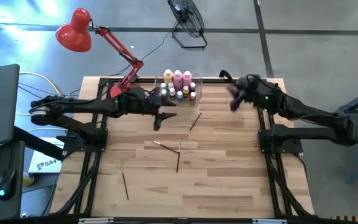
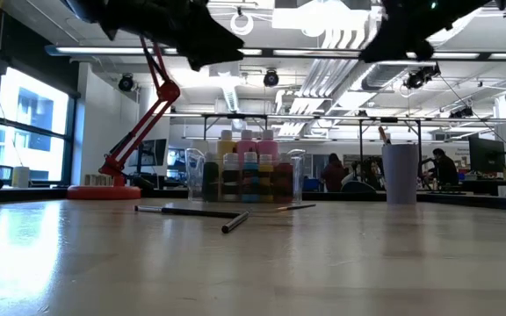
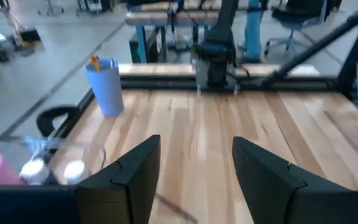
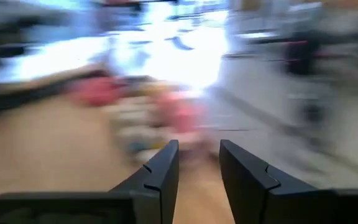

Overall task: Pick & Place Paint Supplies
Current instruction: Put the black paint brush into the violet cup

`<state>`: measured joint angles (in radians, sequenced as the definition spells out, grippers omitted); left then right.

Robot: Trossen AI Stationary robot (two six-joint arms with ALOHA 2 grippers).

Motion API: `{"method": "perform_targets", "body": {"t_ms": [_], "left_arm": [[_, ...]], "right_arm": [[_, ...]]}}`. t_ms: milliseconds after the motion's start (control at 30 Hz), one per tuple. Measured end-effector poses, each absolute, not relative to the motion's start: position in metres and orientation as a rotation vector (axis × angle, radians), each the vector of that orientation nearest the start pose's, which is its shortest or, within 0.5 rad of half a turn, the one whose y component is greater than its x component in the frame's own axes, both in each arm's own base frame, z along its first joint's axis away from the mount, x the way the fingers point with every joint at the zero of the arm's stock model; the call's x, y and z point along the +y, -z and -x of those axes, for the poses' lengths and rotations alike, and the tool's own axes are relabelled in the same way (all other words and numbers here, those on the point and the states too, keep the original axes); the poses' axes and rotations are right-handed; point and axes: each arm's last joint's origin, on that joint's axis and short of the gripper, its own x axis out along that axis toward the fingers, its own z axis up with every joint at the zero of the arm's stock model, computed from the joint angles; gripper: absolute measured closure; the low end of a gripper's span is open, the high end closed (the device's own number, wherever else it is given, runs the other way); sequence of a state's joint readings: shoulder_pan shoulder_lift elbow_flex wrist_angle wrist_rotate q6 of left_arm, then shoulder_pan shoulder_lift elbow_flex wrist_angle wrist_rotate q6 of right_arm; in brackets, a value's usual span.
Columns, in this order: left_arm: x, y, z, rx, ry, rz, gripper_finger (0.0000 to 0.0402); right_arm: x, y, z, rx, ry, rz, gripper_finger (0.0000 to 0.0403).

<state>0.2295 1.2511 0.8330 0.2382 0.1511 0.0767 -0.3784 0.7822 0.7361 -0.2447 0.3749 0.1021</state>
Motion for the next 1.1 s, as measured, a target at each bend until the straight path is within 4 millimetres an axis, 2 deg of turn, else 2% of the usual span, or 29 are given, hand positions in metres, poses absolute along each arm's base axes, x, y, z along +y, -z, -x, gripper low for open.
{"method": "perform_targets", "body": {"t_ms": [200,333,433,567,800,1100], "left_arm": [[0.053,-0.298,-0.246,0.311,-0.066,-0.013,0.0203],[0.049,-0.288,-0.236,0.445,-0.013,0.029,0.0203],[0.049,-0.284,-0.235,0.486,-0.014,0.063,0.0203],[0.051,-0.281,-0.244,0.465,-0.036,0.141,0.0203],[0.055,-0.272,-0.261,0.43,-0.038,0.152,0.0203],[0.057,-0.255,-0.272,0.505,-0.04,0.165,0.0203]], "right_arm": [[-0.044,-0.309,-0.169,0.279,0.202,-0.216,0.0296],[-0.03,-0.305,-0.178,0.321,0.014,-0.229,0.0296],[-0.024,-0.3,-0.184,0.353,-0.018,-0.226,0.0296],[-0.018,-0.294,-0.192,0.392,-0.019,-0.216,0.0296],[-0.014,-0.282,-0.205,0.457,0.042,-0.217,0.0296],[-0.015,-0.272,-0.224,0.452,0.156,-0.294,0.0296]]}}
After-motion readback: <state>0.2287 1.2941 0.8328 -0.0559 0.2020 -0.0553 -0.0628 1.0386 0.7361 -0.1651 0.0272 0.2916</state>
